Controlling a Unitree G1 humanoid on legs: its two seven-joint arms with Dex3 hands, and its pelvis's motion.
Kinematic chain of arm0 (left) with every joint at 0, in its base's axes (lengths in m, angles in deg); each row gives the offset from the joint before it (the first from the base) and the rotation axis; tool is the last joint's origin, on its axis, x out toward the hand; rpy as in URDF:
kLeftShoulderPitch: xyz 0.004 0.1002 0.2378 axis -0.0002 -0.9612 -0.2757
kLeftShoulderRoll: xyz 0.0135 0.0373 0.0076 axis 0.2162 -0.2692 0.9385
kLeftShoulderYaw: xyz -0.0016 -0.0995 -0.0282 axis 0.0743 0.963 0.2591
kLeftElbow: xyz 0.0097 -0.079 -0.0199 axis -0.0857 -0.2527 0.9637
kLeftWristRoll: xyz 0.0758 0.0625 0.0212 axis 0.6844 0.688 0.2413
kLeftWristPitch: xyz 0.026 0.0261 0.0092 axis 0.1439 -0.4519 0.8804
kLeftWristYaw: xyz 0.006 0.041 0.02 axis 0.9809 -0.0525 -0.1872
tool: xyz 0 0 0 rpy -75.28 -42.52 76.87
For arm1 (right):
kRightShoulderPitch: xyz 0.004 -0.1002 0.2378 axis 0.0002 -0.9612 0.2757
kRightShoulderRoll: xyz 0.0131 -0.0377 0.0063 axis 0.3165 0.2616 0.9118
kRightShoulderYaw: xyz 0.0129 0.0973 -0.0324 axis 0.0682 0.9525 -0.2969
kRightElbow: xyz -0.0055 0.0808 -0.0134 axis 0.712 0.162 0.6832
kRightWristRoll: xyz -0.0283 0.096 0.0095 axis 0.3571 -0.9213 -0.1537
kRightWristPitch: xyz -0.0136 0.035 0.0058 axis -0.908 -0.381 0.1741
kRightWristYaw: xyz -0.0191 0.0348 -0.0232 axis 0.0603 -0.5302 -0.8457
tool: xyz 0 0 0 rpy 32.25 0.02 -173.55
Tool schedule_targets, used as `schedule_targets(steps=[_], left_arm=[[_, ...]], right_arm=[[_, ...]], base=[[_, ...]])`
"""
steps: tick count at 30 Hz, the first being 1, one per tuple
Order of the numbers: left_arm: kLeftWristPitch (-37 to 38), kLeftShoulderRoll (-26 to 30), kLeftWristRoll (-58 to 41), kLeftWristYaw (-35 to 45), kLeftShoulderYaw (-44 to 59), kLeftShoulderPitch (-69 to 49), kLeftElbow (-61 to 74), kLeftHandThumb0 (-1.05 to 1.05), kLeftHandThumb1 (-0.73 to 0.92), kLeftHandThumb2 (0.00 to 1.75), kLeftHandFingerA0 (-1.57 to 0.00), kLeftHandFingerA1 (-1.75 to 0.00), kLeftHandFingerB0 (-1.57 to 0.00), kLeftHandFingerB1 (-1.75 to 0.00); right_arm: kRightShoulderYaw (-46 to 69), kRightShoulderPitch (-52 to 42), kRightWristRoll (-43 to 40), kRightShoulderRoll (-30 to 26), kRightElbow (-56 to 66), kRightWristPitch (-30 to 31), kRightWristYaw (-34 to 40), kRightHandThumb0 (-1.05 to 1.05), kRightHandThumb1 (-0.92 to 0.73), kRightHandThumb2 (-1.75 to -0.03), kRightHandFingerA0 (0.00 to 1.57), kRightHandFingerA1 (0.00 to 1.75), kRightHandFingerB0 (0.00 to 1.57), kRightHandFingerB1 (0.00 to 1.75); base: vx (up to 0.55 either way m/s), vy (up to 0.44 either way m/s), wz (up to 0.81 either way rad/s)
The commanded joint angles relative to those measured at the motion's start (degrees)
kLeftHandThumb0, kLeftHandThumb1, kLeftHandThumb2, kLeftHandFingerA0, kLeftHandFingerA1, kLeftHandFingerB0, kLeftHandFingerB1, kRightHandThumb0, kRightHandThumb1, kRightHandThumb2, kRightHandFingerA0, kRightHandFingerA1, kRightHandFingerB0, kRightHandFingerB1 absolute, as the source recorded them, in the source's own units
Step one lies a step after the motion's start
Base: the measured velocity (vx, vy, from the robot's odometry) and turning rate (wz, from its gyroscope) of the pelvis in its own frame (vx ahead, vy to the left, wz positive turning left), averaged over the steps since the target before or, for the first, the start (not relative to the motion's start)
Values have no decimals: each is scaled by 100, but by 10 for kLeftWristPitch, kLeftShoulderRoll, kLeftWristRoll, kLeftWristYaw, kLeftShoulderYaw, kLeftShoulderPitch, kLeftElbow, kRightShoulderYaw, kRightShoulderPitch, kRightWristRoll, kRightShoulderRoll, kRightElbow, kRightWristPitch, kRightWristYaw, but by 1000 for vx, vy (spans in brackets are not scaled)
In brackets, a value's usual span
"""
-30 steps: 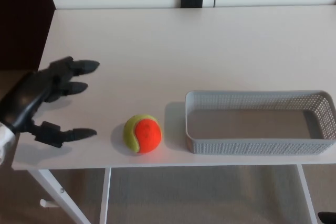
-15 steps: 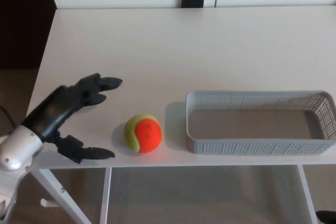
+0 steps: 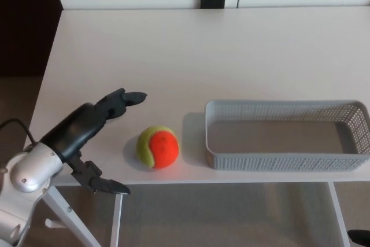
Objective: The robot walk towards a table in front and uses its left hand to pickup a tennis ball on the left side and put it in a container on the right hand side
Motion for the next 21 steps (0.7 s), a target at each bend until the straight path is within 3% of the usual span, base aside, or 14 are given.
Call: schedule_targets(steps=[1, 7, 8, 9, 11, 12, 15, 18, 21], left_arm=[[-3, -8, 29, -14, -7, 7, -15, -30, -7, 70, -6, -49, -7, -51], [-13, -28, 35, -29, -1, 9, -19, -27, -6, 70, -10, -50, -11, -51], [-7, -39, 31, -38, 0, 8, -24, -72, 32, 64, -35, -32, -23, -30], [-6, -46, 30, -43, 1, 7, -25, -74, 33, 52, -41, -34, -25, -30], [-8, -50, 33, -45, 3, 6, -24, -74, 33, 52, -41, -34, -25, -30], [-3, -55, 37, -55, 4, 7, -27, -73, 32, 51, -52, -37, -26, -31], [-1, -57, 39, -57, 5, 7, -28, -73, 32, 51, -52, -37, -26, -31], [-3, -67, 50, -72, -1, 7, -30, -69, 31, 61, -34, -33, -28, -31], [-11, -74, 55, -75, -4, 7, -27, -68, 35, 62, -40, -33, -29, -30]], right_arm=[[1, 0, 6, -8, 9, 12, 3, -11, -53, -54, 55, 60, 34, 49], [1, 3, 7, -8, 9, 11, 4, -11, -52, -54, 57, 61, 34, 49], [0, 4, 9, -9, 6, 8, 4, -13, -52, -54, 55, 61, 33, 49], [-1, 5, 11, -10, 6, 8, 4, -14, -52, -54, 56, 60, 34, 49], [-2, 7, 13, -11, 7, 10, 5, -14, -52, -54, 56, 60, 34, 49], [-3, 6, 15, -11, 13, 12, 5, -14, -53, -54, 57, 61, 34, 49], [-3, 6, 15, -11, 14, 13, 5, -14, -53, -54, 57, 61, 34, 49], [-1, 5, 14, -10, 17, 12, 3, -15, -52, -54, 55, 60, 34, 49], [-1, 7, 15, -10, 18, 15, 3, -14, -52, -55, 56, 59, 35, 49]], base=[[0, 0, 0], [0, 0, 0], [0, 0, 0], [0, 0, 0], [0, 0, 0], [0, 0, 0], [0, 0, 0], [0, 0, 0], [0, 0, 0]])
